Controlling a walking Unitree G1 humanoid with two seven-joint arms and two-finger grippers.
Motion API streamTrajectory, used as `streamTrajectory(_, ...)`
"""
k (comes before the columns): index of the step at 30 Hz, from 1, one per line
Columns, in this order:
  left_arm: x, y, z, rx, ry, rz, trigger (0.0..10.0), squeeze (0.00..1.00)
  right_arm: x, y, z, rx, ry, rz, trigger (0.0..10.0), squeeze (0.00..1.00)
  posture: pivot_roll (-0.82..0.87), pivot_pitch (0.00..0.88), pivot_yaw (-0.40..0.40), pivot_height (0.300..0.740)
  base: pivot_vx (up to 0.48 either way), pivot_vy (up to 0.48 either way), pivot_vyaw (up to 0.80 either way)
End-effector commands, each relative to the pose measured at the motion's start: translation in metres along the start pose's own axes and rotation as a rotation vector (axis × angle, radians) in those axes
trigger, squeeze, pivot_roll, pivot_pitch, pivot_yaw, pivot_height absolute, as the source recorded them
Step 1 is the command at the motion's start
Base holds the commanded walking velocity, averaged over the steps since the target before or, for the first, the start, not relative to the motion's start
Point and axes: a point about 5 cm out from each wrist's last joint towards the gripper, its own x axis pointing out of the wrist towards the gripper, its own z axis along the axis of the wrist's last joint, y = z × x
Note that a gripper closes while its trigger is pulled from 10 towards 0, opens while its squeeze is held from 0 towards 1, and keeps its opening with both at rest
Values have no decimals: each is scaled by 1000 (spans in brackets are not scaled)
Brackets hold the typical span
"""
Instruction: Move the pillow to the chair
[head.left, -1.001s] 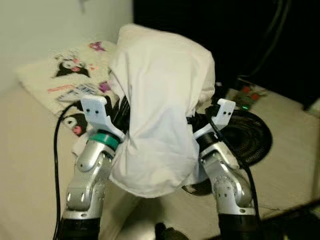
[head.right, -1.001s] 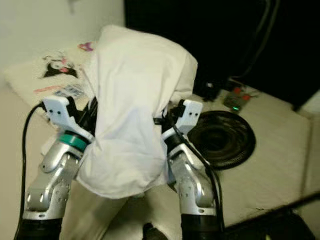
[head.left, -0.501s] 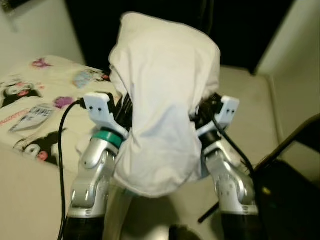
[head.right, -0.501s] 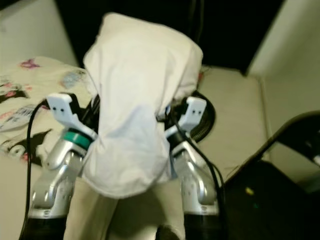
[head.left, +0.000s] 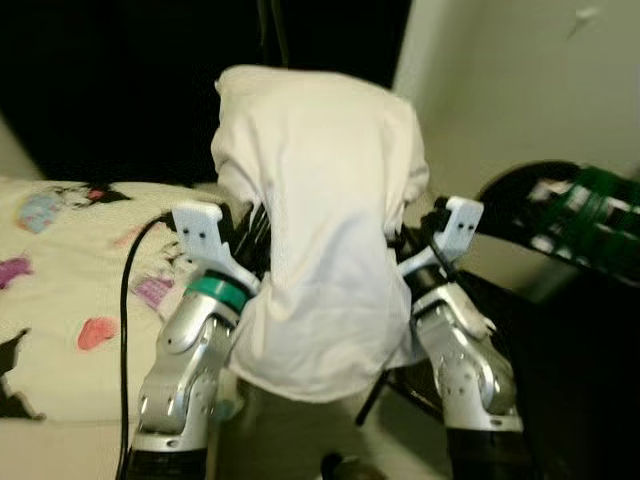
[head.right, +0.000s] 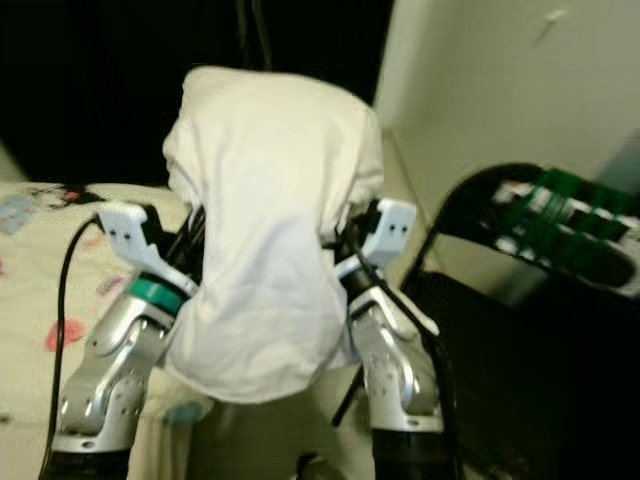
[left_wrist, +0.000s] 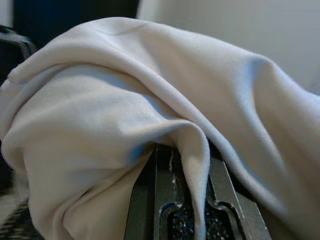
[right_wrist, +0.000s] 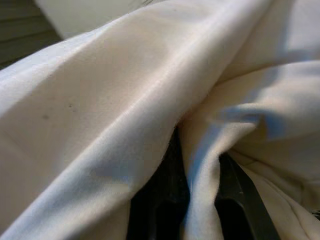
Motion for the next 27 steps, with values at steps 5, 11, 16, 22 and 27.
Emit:
streamTrajectory(5,4,-34,-1,-37,3,-189,10000,0,4,42,-16,85,27,162,10000,0,5,10,78,740,0,0,-800)
streamTrajectory(11,2,-32,-2,-39,15,-177,10000,0,3,43,-17,86,36,164,10000,0,7,13,77,740,0,0,-800)
streamTrajectory(16,2,-28,-5,-17,38,-153,10000,0,2,42,-18,84,40,161,10000,0,4,16,78,740,0,0,-800)
streamTrajectory(22,2,-30,-4,-22,34,-167,10000,0,2,42,-17,83,40,162,10000,0,3,15,78,740,0,0,-800)
streamTrajectory(27,-3,-36,-7,-43,50,-209,10000,0,1,41,-18,83,49,161,10000,0,-2,26,72,740,0,0,-800)
